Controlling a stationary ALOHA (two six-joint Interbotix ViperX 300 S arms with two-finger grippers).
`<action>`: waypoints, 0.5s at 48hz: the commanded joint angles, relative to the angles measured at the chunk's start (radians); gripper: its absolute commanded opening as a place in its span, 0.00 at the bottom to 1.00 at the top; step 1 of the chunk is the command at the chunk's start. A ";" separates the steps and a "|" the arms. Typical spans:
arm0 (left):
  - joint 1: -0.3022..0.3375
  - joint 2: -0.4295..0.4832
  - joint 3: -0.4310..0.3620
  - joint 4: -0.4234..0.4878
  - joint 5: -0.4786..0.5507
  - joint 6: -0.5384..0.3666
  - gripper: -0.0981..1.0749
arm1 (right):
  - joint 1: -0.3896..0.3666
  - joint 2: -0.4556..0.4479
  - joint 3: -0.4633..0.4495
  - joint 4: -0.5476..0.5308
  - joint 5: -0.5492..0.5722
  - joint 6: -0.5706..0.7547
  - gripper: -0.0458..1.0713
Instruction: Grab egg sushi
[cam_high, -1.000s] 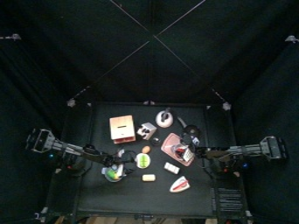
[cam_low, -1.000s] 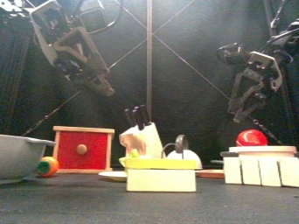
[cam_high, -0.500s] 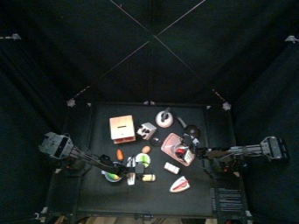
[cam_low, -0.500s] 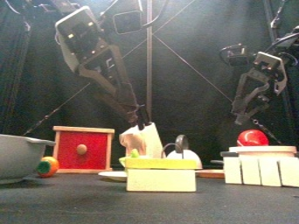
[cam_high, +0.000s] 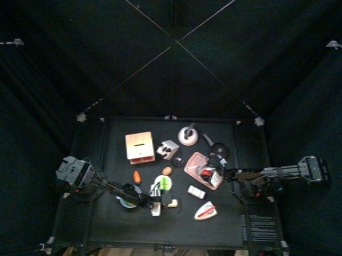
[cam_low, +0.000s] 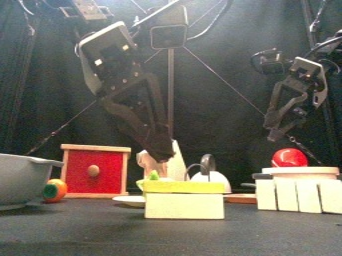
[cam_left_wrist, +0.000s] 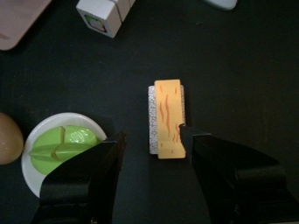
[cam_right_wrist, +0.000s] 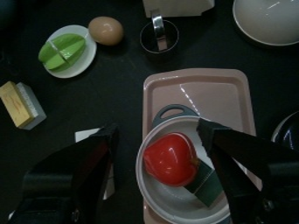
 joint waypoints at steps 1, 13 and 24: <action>0.003 0.011 -0.034 -0.011 0.000 -0.002 0.84 | -0.002 -0.006 -0.009 0.000 -0.005 0.000 0.94; 0.002 0.055 -0.057 -0.046 -0.009 -0.002 0.84 | -0.002 -0.006 -0.008 0.000 -0.006 0.000 0.94; -0.002 0.069 -0.067 -0.054 -0.032 -0.002 0.84 | -0.002 -0.006 -0.006 0.000 -0.006 0.000 0.94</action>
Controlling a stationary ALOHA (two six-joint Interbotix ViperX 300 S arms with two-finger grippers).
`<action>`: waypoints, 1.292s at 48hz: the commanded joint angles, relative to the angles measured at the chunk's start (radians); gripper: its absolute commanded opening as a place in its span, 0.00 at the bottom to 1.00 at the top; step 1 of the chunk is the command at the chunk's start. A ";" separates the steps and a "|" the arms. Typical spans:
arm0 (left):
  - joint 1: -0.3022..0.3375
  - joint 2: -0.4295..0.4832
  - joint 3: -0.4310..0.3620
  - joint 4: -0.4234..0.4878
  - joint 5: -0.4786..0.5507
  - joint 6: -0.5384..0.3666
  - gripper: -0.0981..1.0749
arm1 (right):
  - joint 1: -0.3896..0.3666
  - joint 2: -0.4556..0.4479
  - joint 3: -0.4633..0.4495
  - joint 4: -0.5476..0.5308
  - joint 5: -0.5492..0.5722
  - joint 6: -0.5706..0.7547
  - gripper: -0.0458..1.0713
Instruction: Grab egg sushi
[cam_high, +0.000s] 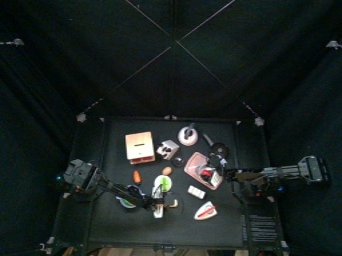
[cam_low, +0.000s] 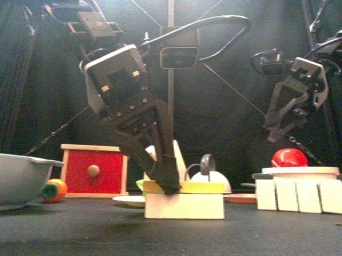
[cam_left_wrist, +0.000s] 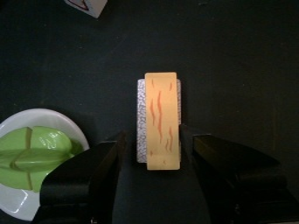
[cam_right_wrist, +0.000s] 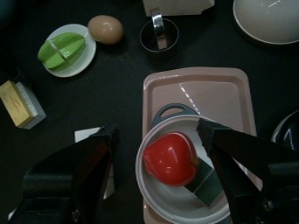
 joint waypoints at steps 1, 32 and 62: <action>-0.002 -0.014 -0.028 0.000 -0.009 -0.002 0.84 | -0.002 -0.008 -0.009 -0.002 -0.005 0.000 0.94; 0.003 0.020 -0.029 -0.021 -0.040 -0.002 0.78 | -0.002 -0.008 -0.002 0.000 -0.005 0.000 0.94; 0.003 -0.051 -0.034 -0.025 0.002 -0.002 0.52 | -0.002 -0.008 0.002 0.003 -0.005 0.000 0.94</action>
